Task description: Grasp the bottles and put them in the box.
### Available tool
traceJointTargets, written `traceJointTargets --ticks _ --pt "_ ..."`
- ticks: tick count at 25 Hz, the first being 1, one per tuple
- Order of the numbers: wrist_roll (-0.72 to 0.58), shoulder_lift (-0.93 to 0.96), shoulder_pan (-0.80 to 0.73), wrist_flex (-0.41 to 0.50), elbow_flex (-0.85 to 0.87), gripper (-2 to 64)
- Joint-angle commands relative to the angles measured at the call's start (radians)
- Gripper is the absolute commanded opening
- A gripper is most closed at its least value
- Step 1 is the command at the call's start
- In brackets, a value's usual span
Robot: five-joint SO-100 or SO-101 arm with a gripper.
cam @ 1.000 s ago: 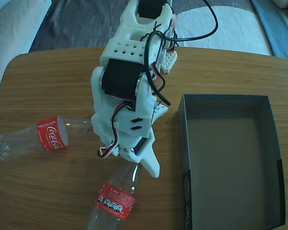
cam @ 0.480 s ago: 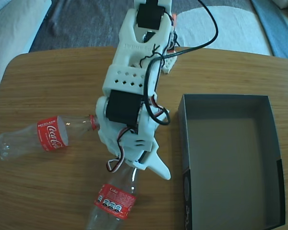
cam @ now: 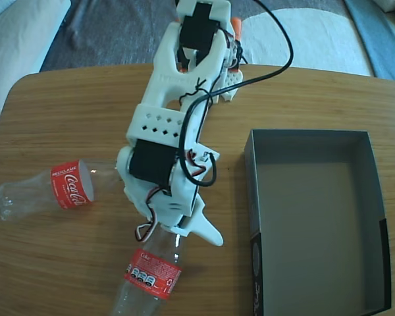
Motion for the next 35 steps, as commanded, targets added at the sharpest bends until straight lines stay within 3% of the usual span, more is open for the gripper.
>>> traceJointTargets --ticks 1,10,18,35 --pt "-0.011 0.012 0.009 -0.006 -0.032 61.2" --pt "-0.035 -0.054 0.025 -0.009 -0.046 61.2" --pt "-0.026 -0.055 0.025 -0.114 -0.046 61.2" --pt "-0.023 -0.087 0.006 -0.115 -0.046 61.2"
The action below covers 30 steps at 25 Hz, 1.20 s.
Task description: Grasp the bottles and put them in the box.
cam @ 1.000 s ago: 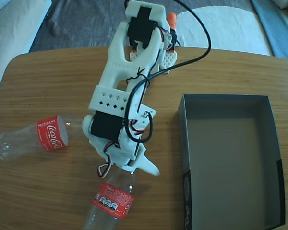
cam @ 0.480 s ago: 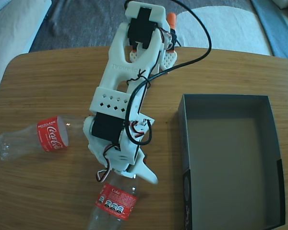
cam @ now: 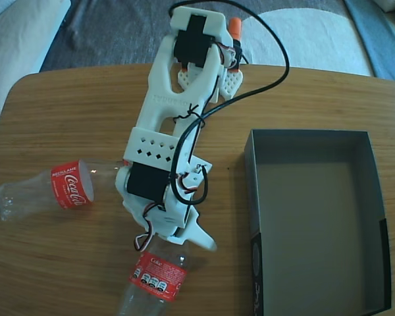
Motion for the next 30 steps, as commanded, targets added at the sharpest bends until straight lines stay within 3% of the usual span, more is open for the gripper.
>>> traceJointTargets --ticks 1,3,7,18,30 --pt "0.009 0.029 -0.018 -0.003 -0.046 61.2" --pt "0.009 0.026 -0.023 -0.003 -0.046 60.1" --pt "0.009 0.023 -0.038 -0.003 -0.046 50.3" --pt "0.011 0.032 -0.040 -0.003 -0.046 32.7" --pt "0.009 0.034 -0.028 -0.003 -0.048 15.9"
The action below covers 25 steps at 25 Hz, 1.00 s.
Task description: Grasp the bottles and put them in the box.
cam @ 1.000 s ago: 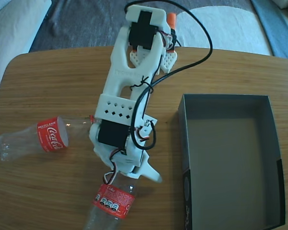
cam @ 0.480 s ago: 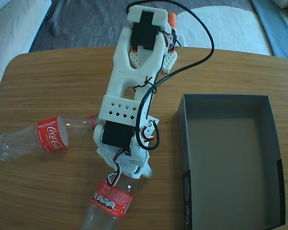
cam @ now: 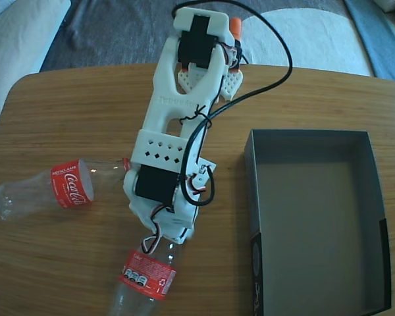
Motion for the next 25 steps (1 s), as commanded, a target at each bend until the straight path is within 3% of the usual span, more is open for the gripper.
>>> traceJointTargets --ticks 1,12,25 --pt "0.008 0.034 -0.003 -0.003 -0.048 14.4" --pt "0.008 0.043 0.012 0.000 -0.058 5.9" --pt "0.009 0.242 0.012 0.012 -0.057 5.9"
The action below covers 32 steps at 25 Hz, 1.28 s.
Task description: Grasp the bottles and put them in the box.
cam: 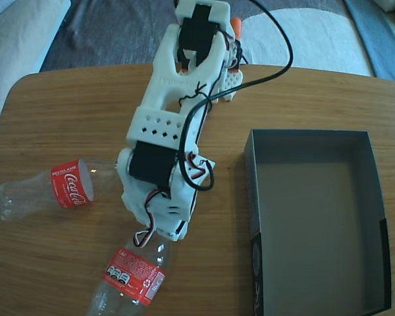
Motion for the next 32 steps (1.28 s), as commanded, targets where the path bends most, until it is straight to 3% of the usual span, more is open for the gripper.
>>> traceJointTargets --ticks 1,5,20,32 --pt "0.002 0.129 0.006 -0.003 -0.055 5.9" --pt "0.002 0.190 0.002 0.008 -0.049 5.9" --pt "0.000 0.407 -0.173 0.229 -0.061 4.0" --pt "0.012 0.468 -0.483 0.238 -0.063 3.8"
